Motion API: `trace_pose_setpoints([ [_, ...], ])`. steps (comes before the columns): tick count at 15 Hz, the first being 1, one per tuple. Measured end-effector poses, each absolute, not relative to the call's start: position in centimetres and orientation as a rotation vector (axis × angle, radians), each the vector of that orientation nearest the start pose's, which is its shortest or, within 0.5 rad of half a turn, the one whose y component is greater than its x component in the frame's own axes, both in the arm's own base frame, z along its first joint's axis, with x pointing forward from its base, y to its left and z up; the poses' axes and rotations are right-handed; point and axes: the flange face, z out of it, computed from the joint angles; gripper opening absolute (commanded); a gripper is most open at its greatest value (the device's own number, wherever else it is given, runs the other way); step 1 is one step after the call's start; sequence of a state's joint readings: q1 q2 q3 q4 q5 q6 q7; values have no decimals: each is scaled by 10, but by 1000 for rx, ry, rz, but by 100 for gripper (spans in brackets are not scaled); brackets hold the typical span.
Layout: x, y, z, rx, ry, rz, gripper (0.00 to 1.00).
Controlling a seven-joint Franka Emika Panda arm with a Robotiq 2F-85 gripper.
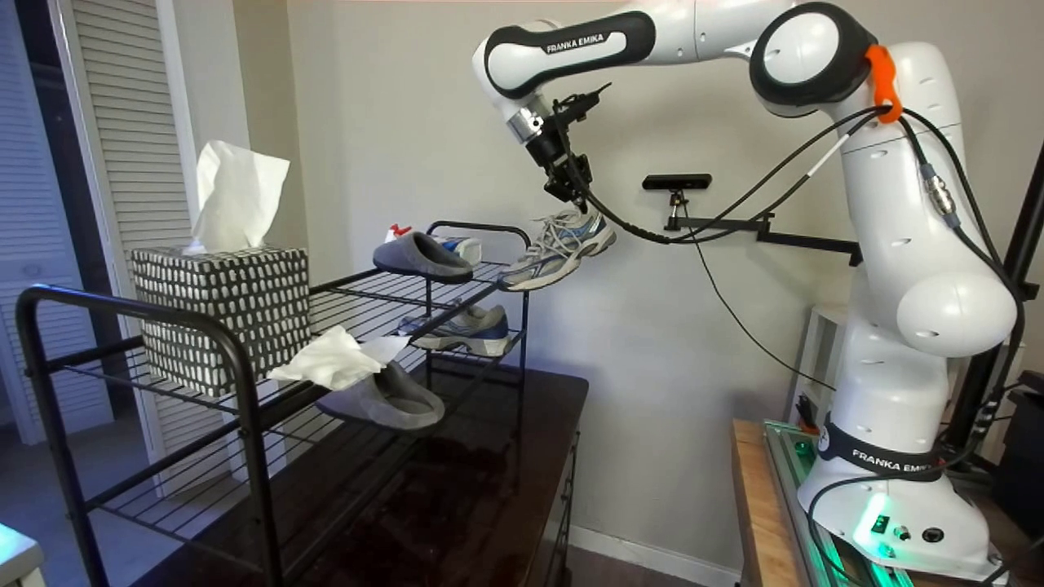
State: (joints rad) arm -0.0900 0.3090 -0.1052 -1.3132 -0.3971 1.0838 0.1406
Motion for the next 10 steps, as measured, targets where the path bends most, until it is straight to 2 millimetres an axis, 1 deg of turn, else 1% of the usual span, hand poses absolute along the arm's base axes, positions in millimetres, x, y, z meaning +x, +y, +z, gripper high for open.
trace_pose_setpoints([
  [2,564,-159,540,-3392,662,1056,5],
  [5,569,-161,522,-3440,696,1207,5],
  [8,572,-152,499,-3413,788,1341,5],
  [10,570,-146,490,-3365,867,1436,5],
])
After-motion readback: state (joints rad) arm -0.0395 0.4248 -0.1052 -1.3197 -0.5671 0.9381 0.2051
